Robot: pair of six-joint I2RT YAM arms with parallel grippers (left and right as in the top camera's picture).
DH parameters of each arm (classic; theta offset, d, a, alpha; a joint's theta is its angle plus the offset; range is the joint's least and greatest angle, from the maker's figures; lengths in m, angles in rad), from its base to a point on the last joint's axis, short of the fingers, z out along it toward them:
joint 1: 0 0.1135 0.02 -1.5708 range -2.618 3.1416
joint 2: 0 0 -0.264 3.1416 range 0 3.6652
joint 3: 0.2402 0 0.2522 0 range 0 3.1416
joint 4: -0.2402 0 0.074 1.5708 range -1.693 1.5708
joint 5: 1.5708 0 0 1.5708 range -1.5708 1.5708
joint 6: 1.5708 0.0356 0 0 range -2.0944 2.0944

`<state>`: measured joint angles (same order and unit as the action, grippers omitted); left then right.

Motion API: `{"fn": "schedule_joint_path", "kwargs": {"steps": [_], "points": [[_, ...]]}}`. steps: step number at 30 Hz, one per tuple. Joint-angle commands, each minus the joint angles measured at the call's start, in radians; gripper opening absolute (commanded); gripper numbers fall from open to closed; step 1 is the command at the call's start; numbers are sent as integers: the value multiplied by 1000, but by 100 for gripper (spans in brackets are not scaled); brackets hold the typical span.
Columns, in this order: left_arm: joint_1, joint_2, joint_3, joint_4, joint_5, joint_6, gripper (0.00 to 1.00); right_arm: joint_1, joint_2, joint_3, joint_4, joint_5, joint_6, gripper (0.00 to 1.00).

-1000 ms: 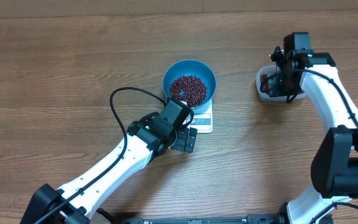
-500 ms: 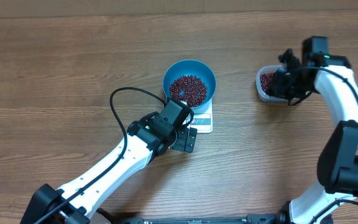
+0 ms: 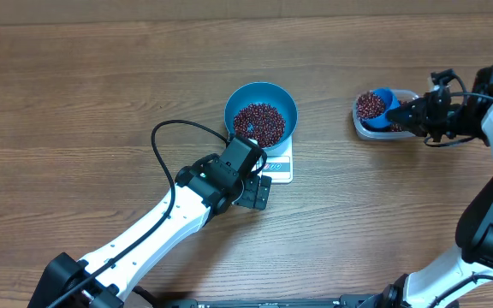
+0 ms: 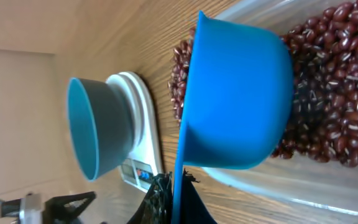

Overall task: Scoop item into bowl and weigh 150g on scale
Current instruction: 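Return the right gripper with the scoop to the bean tub, then scoop more beans and lift the scoop toward the bowl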

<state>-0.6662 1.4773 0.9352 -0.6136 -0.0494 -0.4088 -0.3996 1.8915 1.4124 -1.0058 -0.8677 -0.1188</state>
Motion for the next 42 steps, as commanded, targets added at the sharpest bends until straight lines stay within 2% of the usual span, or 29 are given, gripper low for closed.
{"fn": "schedule_joint_path", "kwargs": {"steps": [1, 9, 29, 38, 42], "points": [[-1, 0, -5, -2, -3, 20, 99, -26, 0, 1, -14, -100, -19, 4], [-1, 0, -5, -2, -3, 20, 100, -77, 0, 1, -58, -12, -19, 4], [-1, 0, -5, -3, -3, 20, 100, -120, -6, 20, -58, -35, -16, 4], [-1, 0, -5, -2, -3, 20, 100, -120, -19, 170, -223, -35, -77, 4], [-1, 0, -5, -2, -3, 20, 100, -120, -19, 227, -304, -82, -151, 4]]}}
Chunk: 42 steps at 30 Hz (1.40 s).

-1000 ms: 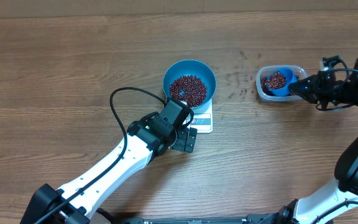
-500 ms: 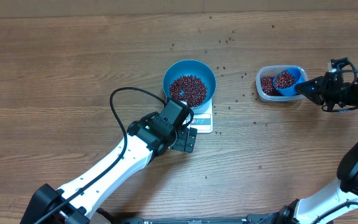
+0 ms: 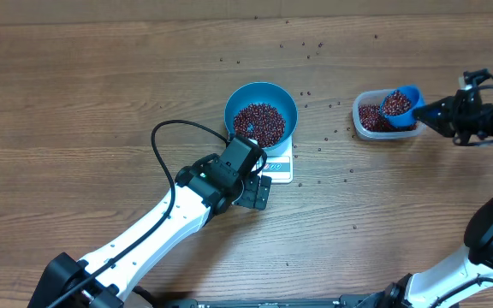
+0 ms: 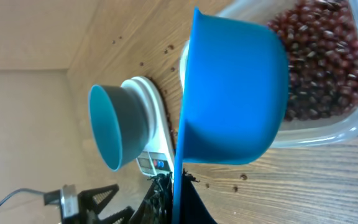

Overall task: Scoop item into bowl and weigh 150g on scale
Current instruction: 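Scoop more beans and lift the scoop toward the bowl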

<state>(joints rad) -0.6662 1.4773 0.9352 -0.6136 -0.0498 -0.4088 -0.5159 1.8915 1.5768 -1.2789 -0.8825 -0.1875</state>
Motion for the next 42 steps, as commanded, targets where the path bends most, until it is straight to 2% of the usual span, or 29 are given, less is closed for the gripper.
{"fn": "schedule_joint_path", "kwargs": {"steps": [1, 15, 28, 32, 42], "points": [[-1, 0, -5, -2, -3, 20, 100, -3, -19, 76, -50, -87, -96, 4], [-1, 0, -5, -2, -3, 20, 100, 6, -19, 120, -248, -468, -388, 4], [-1, 0, -5, 4, -3, 20, 99, 204, -19, 160, -207, -452, -392, 4], [-1, 0, -5, 5, -3, 20, 100, 286, -19, 228, -206, -416, -372, 4], [-1, 0, -5, 4, -3, 20, 100, 512, -19, 343, -46, -27, -56, 4]]}}
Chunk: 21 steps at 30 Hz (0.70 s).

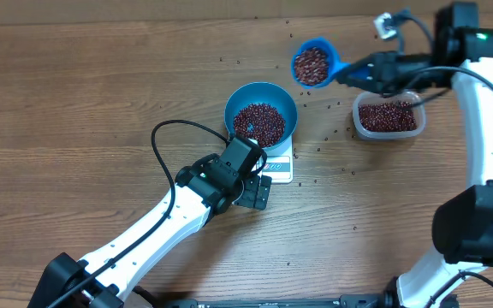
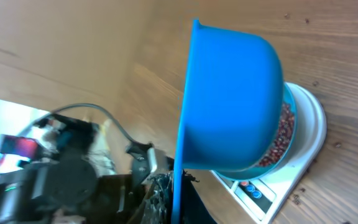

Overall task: Scoop item into bowl and weigh 150g on scale
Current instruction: 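Scoop more beans and lift the scoop toward the bowl, then pour the scooped beans into the teal bowl with the right gripper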

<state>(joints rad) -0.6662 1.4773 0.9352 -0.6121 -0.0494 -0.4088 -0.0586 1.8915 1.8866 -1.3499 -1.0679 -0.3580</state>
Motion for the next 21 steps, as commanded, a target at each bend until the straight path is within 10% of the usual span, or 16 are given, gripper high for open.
{"fn": "schedule_joint_path", "kwargs": {"steps": [1, 21], "points": [[-1, 0, -5, 3, -3, 20, 100, 72, -19, 34, 33, 194, 125, 4], [-1, 0, -5, 3, -3, 20, 99, 523, -19, 33, 136, 1097, 125, 4]]}}
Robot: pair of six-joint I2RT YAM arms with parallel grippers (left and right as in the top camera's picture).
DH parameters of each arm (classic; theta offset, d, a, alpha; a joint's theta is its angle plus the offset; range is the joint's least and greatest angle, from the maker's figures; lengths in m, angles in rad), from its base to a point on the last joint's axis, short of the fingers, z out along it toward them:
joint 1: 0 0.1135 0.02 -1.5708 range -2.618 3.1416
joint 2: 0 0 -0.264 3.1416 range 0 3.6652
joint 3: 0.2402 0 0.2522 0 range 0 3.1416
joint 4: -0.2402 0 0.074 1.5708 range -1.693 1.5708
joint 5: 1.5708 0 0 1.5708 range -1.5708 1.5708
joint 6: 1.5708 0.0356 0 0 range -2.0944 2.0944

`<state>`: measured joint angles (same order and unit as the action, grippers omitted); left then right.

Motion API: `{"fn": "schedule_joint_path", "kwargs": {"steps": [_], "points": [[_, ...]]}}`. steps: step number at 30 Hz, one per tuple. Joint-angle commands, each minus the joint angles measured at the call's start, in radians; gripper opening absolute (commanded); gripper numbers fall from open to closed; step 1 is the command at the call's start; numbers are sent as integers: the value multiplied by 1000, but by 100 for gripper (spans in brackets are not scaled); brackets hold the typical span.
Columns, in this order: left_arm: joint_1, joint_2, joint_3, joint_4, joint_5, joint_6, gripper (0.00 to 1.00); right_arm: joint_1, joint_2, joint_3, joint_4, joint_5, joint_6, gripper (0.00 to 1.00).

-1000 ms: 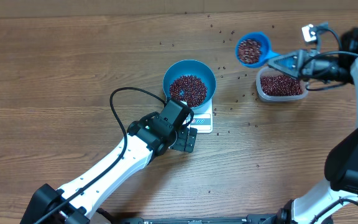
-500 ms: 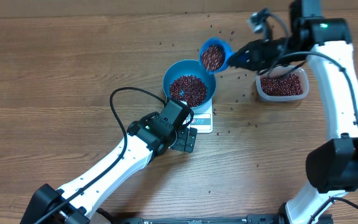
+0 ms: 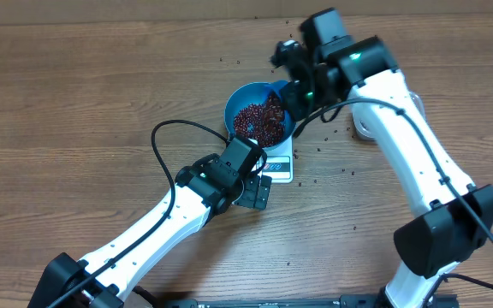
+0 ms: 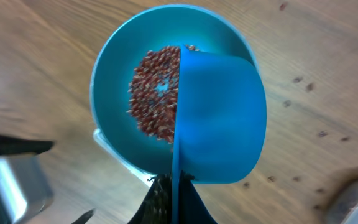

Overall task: Scoop item into bowl and weigh 150g on scale
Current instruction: 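Pour the scooped beans into the teal bowl with the right gripper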

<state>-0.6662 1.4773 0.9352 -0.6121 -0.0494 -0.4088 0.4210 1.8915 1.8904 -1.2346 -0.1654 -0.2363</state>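
Note:
A blue bowl [image 3: 230,108] holding red beans [image 3: 257,121] stands on the white scale [image 3: 282,168]. My right gripper [image 3: 299,94] is over the bowl's right side, shut on the handle of the blue scoop [image 4: 219,118]. The scoop is tipped on its side over the bowl [image 4: 109,70], its mouth toward the beans [image 4: 156,93]. The handle is clamped between the dark fingers of the right gripper [image 4: 174,185]. My left gripper [image 3: 255,190] rests on the table just in front of the scale; whether it is open or shut does not show.
The clear bean container [image 3: 357,129] sits right of the bowl, mostly hidden behind my right arm; a corner shows. Loose beans [image 3: 319,151] lie scattered on the wood around the scale and toward the far edge. A black cable [image 3: 163,141] loops left of the bowl.
The right gripper moved from above the table, up and right of the bowl, to over the bowl. The scoop, then level and full, is now tipped sideways toward the bowl.
The scoop was first down in the bean container at the right. Then it was raised full over the container, and loose beans lay scattered on the table. Then it hung full near the bowl, and now it is tipped over the bowl. The left arm stayed still.

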Motion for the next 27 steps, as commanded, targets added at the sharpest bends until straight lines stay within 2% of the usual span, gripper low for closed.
{"fn": "schedule_joint_path", "kwargs": {"steps": [1, 6, 11, 27], "points": [[-1, 0, -5, 3, -3, 20, 100, 59, -19, 29, 29, 231, 0, 4], [-1, 0, -5, 2, -3, 20, 100, 125, -19, 29, 56, 396, -37, 4], [-1, 0, -5, 2, -3, 20, 100, 164, -19, 29, 55, 400, -82, 4], [-1, 0, -5, 0, -3, 20, 100, 180, -19, 29, 55, 400, -90, 4]]}}
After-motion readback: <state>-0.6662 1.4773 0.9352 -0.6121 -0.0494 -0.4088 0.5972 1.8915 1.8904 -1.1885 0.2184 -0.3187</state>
